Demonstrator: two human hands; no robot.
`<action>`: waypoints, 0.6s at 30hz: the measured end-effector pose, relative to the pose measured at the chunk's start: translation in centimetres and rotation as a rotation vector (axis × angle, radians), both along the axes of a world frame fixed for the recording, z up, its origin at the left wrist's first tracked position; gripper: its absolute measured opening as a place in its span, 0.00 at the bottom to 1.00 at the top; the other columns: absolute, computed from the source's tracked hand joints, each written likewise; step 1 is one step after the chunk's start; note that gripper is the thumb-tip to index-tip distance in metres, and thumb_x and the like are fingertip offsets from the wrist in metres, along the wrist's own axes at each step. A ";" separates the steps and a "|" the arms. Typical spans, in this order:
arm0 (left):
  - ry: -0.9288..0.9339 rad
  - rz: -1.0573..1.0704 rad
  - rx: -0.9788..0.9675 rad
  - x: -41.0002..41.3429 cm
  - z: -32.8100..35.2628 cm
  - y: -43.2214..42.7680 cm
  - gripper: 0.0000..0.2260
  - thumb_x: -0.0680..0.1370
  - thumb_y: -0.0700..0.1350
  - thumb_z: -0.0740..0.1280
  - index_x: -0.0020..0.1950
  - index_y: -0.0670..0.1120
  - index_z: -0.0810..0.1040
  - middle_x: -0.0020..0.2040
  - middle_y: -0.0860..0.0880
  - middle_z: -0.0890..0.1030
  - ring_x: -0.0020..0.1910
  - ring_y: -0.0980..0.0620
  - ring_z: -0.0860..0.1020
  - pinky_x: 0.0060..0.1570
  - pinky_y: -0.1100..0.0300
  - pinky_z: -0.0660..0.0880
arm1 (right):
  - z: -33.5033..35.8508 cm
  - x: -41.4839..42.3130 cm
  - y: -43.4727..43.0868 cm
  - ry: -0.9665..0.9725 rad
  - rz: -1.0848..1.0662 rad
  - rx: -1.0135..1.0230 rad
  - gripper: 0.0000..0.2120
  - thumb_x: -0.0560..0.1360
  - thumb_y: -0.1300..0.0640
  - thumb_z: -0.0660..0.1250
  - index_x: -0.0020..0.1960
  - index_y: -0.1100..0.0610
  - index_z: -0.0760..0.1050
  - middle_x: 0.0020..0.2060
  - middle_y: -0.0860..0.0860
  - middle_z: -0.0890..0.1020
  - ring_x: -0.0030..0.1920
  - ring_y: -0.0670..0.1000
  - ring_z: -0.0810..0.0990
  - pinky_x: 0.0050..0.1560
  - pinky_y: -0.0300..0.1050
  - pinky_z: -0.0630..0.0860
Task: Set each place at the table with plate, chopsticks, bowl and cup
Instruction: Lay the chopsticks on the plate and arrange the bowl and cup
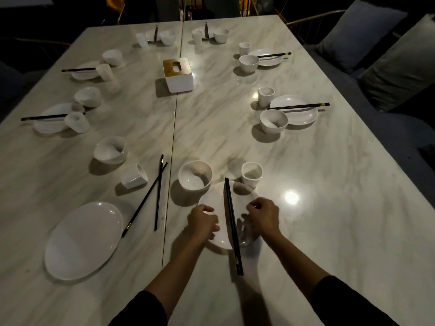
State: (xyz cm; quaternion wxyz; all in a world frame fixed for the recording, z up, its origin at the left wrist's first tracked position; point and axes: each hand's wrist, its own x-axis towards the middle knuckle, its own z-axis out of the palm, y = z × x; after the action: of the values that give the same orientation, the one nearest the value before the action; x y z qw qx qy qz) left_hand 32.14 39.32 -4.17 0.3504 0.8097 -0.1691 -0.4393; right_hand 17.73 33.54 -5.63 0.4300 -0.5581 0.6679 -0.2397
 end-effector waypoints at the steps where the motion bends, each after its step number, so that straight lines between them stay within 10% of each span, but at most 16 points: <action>1: -0.059 0.059 -0.039 0.8 0.1 -0.3 0.09 0.76 0.36 0.65 0.55 0.43 0.74 0.45 0.42 0.81 0.36 0.48 0.81 0.27 0.59 0.74 | 0.4 -0.2 -1.0 0.025 -0.068 -0.059 0.03 0.75 0.60 0.68 0.45 0.55 0.74 0.43 0.55 0.82 0.34 0.44 0.80 0.32 0.34 0.76; 8: -0.059 0.288 -0.096 6.7 1.1 -4.1 0.19 0.77 0.43 0.63 0.67 0.42 0.68 0.61 0.39 0.77 0.56 0.38 0.78 0.55 0.42 0.77 | 2.7 -0.6 -8.1 -0.005 0.172 -0.015 0.47 0.66 0.55 0.78 0.76 0.55 0.55 0.69 0.59 0.67 0.67 0.59 0.70 0.64 0.53 0.72; 14: 0.205 0.175 -0.163 6.5 0.8 -4.9 0.24 0.78 0.37 0.61 0.73 0.47 0.61 0.61 0.35 0.76 0.47 0.36 0.81 0.42 0.47 0.80 | 2.7 -0.2 -8.9 -0.090 0.250 0.113 0.39 0.68 0.56 0.74 0.73 0.49 0.57 0.61 0.61 0.74 0.49 0.56 0.73 0.22 0.27 0.67; 18: 0.201 0.192 -0.157 6.3 0.4 -5.0 0.25 0.78 0.37 0.59 0.74 0.48 0.61 0.60 0.36 0.77 0.48 0.36 0.81 0.44 0.46 0.80 | 3.3 0.0 -8.2 -0.125 0.227 0.102 0.43 0.57 0.48 0.69 0.70 0.50 0.60 0.53 0.57 0.74 0.47 0.55 0.73 0.29 0.37 0.67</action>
State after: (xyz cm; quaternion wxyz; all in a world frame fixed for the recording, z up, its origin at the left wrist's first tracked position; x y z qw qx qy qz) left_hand 38.48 34.35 -3.75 0.4683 0.7442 -0.0889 -0.4680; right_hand 17.74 25.38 -2.32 0.5230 -0.5917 0.5835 -0.1897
